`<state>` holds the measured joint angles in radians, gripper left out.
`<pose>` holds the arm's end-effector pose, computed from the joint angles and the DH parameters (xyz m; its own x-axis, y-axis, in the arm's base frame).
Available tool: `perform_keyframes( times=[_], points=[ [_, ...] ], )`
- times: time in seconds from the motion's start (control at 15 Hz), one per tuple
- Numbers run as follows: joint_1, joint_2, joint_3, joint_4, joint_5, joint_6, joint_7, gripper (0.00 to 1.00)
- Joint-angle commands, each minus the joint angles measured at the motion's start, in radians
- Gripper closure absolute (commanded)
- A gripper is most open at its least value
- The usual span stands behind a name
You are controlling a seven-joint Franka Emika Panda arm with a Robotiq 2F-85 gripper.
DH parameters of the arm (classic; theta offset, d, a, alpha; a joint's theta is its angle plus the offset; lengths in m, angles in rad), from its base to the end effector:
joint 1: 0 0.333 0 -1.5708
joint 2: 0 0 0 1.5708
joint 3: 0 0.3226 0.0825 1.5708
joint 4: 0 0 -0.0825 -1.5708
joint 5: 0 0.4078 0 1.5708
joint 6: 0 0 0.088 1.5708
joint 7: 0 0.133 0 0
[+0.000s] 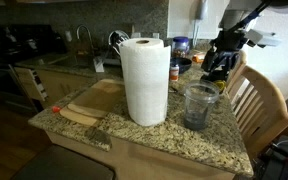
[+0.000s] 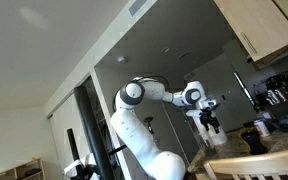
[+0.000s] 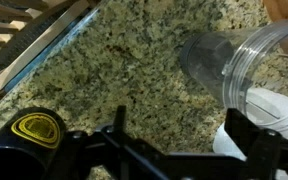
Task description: Move the cup to the right
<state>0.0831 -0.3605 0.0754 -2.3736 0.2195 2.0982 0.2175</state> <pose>0.4588 0.0895 0.4396 0.9851 -0.1679 0.0374 -0.1584 -0.9702 -0.1831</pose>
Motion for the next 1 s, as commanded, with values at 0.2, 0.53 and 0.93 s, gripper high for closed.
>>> perform_keyframes(
  times=[0.2,0.53,0.93],
  points=[
    [-0.006,0.000,0.006,0.002,0.002,-0.003,-0.002,0.00],
    [-0.009,-0.019,0.013,-0.008,0.001,0.034,0.020,0.00],
    [-0.030,-0.037,0.150,0.310,-0.104,0.093,0.343,0.00]
  ],
)
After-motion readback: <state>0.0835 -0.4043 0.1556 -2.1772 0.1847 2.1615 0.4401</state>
